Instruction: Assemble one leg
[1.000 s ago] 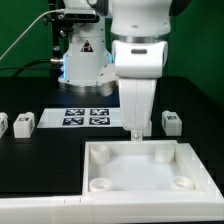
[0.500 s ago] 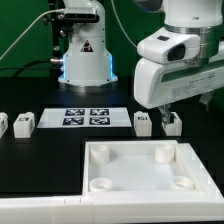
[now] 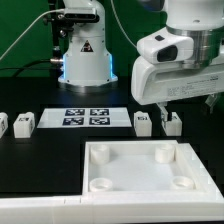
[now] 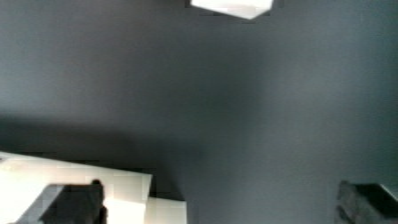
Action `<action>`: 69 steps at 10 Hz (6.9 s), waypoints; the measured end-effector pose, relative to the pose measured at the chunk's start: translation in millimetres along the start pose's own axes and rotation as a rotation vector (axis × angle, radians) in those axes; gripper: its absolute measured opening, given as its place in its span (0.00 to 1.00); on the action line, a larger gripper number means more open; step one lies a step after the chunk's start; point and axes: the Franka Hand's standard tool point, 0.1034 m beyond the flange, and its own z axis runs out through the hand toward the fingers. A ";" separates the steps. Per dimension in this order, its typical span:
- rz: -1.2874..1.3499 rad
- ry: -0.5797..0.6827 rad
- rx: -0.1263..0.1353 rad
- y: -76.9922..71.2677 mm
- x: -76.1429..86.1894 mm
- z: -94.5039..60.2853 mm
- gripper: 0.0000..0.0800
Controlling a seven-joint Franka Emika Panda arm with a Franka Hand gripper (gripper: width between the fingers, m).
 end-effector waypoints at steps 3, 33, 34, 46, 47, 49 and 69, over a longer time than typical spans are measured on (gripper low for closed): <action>0.076 -0.465 -0.006 -8.4 -38.6 14.7 0.81; -0.008 -0.311 0.017 26.6 -22.8 -54.9 0.37; -0.001 -0.172 0.005 39.3 -24.1 -74.7 0.37; -0.010 0.616 -0.009 58.9 65.9 -126.4 0.37; -0.005 0.642 0.007 55.9 85.9 -119.8 0.37; -0.006 0.700 0.013 50.7 101.1 -117.2 0.37; -0.006 0.751 -0.023 79.6 131.4 -60.4 0.37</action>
Offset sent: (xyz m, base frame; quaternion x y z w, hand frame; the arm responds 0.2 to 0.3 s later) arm -0.0209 0.0087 -0.0105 -0.0181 -0.2582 0.0136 0.9658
